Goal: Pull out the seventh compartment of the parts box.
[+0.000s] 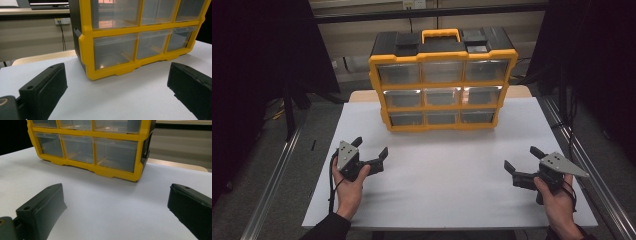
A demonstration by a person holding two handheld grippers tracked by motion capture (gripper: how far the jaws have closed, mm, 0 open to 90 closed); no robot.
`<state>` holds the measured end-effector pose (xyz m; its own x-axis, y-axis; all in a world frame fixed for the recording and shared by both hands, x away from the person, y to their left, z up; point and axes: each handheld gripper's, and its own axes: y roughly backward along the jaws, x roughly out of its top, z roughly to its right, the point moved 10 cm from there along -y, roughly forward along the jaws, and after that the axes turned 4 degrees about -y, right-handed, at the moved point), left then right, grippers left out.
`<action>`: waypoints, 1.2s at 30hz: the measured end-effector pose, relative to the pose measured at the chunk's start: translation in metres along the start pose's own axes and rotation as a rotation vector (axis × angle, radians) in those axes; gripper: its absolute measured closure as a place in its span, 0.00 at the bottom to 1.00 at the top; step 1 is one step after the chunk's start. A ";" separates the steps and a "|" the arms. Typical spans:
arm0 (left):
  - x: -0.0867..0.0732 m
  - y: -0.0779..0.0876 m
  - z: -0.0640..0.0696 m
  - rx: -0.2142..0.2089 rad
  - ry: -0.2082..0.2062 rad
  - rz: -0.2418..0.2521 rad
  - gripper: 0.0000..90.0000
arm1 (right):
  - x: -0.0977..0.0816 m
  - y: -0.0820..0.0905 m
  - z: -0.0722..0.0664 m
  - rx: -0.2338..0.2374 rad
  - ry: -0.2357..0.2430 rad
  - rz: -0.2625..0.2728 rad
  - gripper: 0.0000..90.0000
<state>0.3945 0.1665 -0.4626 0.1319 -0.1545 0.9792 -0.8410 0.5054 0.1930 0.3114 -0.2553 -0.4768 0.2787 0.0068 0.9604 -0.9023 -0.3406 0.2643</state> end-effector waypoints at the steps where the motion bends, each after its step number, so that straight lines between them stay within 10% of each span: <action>1: 0.001 -0.002 -0.001 0.009 0.004 -0.003 0.03 | 0.000 0.000 0.000 -0.001 0.001 -0.001 0.01; 36: 0.013 -0.049 -0.015 0.022 -0.037 -0.025 0.03 | -0.001 -0.001 0.000 -0.001 -0.002 -0.008 0.01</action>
<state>0.4455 0.1528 -0.4584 0.1339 -0.1981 0.9710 -0.8492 0.4821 0.2154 0.3120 -0.2554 -0.4782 0.2867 0.0082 0.9580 -0.9004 -0.3394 0.2724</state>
